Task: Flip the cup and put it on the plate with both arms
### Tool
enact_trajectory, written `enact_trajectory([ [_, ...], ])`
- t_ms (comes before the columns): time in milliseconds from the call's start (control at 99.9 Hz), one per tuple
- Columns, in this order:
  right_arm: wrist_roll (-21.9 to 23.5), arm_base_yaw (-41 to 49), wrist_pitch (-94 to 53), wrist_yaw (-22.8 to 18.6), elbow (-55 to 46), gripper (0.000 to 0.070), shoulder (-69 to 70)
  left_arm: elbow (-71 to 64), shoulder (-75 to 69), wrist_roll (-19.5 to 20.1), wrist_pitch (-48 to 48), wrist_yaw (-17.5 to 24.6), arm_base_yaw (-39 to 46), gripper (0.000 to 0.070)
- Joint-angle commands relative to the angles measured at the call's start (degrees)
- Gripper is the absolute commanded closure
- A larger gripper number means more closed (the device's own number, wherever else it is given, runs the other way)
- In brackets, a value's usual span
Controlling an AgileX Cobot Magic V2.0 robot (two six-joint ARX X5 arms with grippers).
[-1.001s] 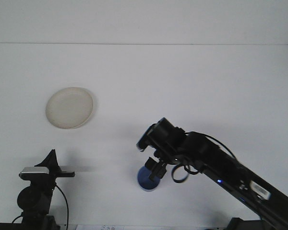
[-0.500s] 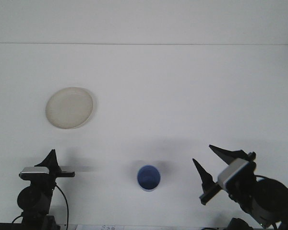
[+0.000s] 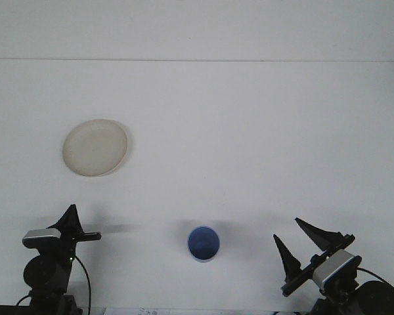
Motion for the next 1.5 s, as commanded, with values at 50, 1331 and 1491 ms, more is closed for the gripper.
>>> enact_trajectory([
  [50,0.55,0.52,0.46,0.04,0.59,0.0276,-0.09,-0.81,-0.09,-10.08,1.57,0.26,0.09,0.0688],
  [1331,0.15,0.52,0.09,0.24,0.59,0.0276,-0.09,68.26,74.38,1.29,-40.81,20.94,-45.55,0.023],
  [1491,0.15,0.52,0.09,0.24,0.59,0.0276,-0.09,71.21,81.59,1.62,-40.79,20.35,-49.55,0.023],
])
